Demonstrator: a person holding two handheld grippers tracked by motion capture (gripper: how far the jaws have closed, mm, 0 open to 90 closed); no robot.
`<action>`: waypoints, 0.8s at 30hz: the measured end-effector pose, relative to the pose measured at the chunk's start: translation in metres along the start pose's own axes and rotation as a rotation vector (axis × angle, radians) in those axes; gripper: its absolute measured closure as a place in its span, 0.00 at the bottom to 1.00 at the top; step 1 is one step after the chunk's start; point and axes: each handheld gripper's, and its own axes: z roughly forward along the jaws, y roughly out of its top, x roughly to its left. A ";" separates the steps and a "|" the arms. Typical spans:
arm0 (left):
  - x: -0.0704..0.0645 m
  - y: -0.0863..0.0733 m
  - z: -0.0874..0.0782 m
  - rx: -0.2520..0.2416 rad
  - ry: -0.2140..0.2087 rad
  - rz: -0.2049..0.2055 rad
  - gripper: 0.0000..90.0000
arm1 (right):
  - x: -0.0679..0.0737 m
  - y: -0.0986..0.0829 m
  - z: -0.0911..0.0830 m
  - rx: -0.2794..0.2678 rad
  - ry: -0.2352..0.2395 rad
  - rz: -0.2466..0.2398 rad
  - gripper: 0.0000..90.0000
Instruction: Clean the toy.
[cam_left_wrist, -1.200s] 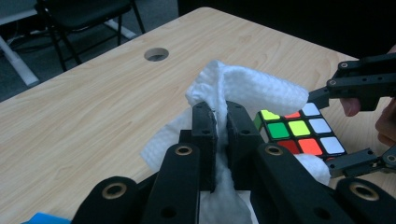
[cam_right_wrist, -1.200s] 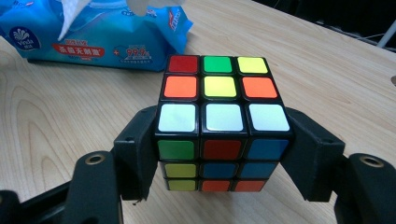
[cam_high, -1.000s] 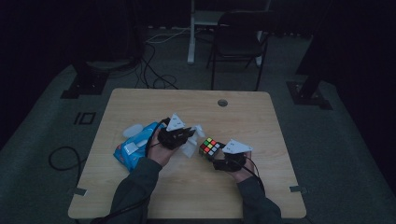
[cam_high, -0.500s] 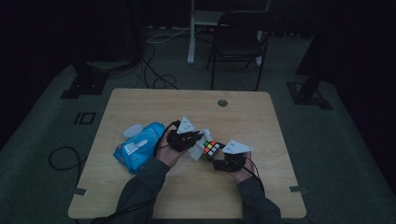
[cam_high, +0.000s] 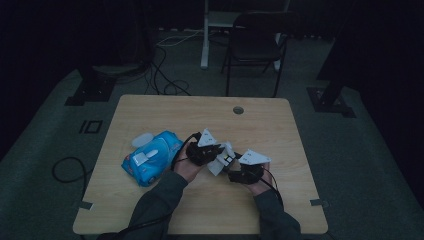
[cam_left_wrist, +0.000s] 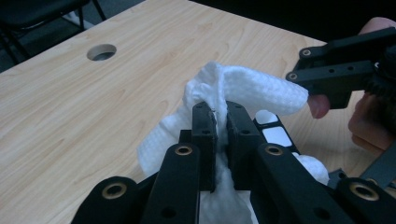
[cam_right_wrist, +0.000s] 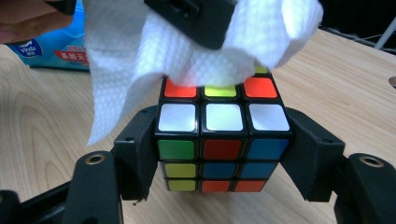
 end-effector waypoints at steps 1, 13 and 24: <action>-0.001 0.000 0.000 0.003 -0.001 0.004 0.94 | 0.000 0.000 0.000 0.000 -0.001 0.000 0.39; -0.017 0.001 0.005 0.011 -0.057 0.038 0.94 | -0.002 -0.001 0.000 -0.003 -0.006 0.006 0.39; -0.032 0.003 0.007 0.015 -0.099 0.081 0.94 | -0.003 -0.001 -0.001 -0.008 -0.013 0.011 0.39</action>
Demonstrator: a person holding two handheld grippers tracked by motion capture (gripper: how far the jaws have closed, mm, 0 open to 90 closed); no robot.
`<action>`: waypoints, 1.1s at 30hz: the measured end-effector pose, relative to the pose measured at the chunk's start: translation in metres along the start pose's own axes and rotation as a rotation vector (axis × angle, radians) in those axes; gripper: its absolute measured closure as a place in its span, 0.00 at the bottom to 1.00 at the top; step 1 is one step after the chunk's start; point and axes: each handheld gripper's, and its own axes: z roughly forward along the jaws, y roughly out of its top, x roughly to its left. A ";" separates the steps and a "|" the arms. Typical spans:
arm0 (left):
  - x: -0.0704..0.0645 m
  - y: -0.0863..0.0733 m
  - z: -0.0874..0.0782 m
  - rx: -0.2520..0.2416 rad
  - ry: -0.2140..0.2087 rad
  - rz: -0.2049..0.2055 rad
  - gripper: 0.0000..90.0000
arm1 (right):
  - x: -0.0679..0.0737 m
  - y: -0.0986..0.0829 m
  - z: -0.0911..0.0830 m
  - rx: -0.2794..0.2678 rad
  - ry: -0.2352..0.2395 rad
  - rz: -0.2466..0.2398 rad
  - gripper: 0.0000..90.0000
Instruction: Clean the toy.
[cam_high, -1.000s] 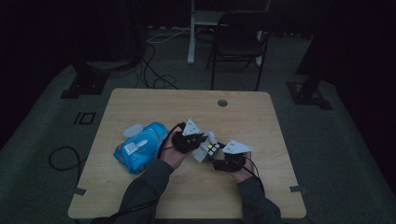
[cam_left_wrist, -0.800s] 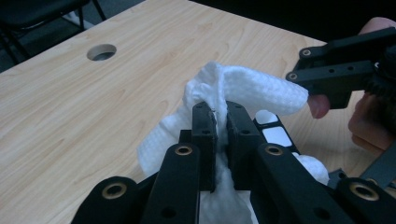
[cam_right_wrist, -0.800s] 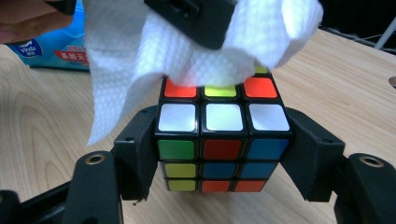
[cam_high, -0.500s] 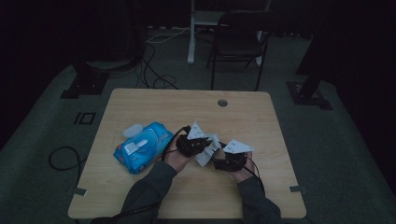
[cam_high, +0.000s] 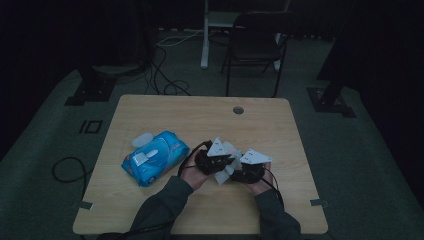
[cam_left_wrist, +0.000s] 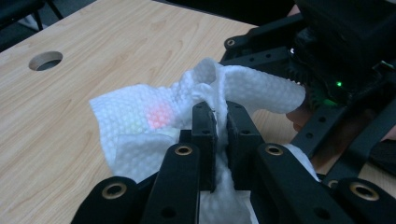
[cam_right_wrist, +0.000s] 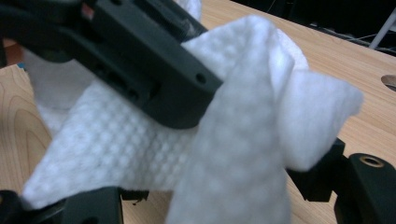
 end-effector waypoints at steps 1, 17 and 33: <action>0.000 0.000 0.000 0.001 0.001 0.001 0.94 | 0.000 0.000 0.000 0.000 0.000 -0.001 0.39; 0.011 -0.003 -0.005 0.006 0.055 -0.015 0.94 | 0.000 0.000 0.000 -0.001 -0.004 -0.005 0.39; 0.040 -0.011 -0.015 -0.002 0.133 -0.086 0.94 | 0.003 0.001 -0.001 -0.007 0.006 -0.014 0.39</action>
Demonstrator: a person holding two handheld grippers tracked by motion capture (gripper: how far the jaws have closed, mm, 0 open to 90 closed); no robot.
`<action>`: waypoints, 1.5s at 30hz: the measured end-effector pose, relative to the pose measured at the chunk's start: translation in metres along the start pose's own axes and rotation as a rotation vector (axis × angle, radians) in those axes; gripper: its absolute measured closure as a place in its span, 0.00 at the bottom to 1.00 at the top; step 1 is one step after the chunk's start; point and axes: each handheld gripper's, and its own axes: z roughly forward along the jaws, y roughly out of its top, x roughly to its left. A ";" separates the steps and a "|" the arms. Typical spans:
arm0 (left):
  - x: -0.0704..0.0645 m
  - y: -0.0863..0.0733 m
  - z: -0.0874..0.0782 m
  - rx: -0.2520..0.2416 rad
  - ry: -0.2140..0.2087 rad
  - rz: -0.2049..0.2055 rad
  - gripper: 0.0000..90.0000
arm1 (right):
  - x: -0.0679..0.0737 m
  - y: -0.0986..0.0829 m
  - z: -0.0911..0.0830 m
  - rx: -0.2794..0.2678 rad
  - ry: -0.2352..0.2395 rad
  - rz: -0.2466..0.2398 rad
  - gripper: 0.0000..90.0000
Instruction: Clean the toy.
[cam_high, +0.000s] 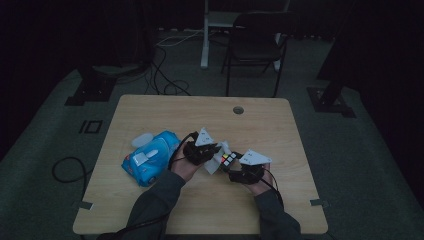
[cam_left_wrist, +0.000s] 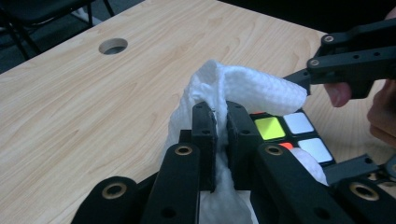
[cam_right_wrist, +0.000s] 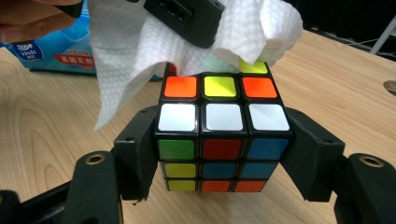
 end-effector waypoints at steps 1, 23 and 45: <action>0.001 0.000 0.000 0.002 0.002 0.000 0.94 | 0.000 0.000 0.000 0.000 0.000 0.000 0.39; -0.007 0.008 0.011 0.006 -0.017 0.017 0.94 | 0.008 0.000 0.004 0.008 0.025 -0.020 0.39; -0.044 0.014 0.017 0.002 -0.132 0.082 0.94 | 0.005 0.000 0.002 0.003 0.011 -0.013 0.39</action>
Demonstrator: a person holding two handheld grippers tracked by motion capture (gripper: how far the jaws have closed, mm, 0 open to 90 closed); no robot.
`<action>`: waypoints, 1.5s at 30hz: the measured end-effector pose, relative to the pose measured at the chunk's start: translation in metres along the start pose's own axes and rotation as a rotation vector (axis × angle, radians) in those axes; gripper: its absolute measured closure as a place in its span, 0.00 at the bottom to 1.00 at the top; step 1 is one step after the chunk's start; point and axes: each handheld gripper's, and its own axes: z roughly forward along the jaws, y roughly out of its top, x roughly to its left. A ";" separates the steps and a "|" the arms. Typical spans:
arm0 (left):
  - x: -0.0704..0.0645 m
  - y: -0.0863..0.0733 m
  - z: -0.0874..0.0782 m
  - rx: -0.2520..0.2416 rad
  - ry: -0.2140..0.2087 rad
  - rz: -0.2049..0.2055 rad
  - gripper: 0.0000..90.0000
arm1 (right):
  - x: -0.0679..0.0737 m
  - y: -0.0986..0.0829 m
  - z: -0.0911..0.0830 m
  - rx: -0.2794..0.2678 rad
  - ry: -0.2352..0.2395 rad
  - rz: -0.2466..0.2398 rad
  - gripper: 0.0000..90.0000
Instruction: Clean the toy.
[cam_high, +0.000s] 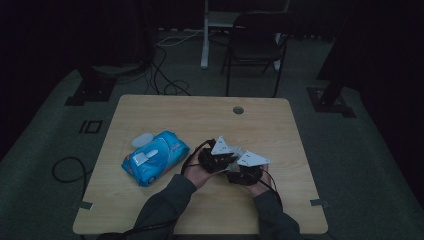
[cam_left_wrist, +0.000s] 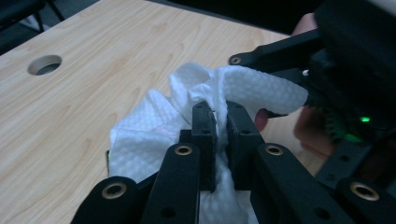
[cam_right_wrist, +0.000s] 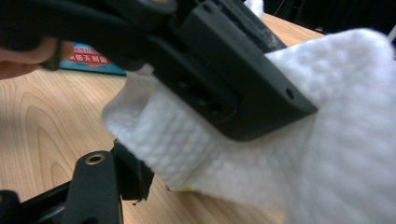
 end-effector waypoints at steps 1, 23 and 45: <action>-0.001 0.000 0.000 0.001 -0.002 0.004 0.94 | 0.000 0.000 0.000 -0.001 -0.001 0.001 0.39; 0.020 -0.003 -0.007 0.012 0.079 -0.017 0.94 | 0.000 0.000 0.000 -0.002 0.002 0.000 0.39; 0.054 -0.022 -0.023 0.015 0.160 -0.114 0.94 | -0.001 0.002 -0.003 -0.010 0.000 -0.001 0.39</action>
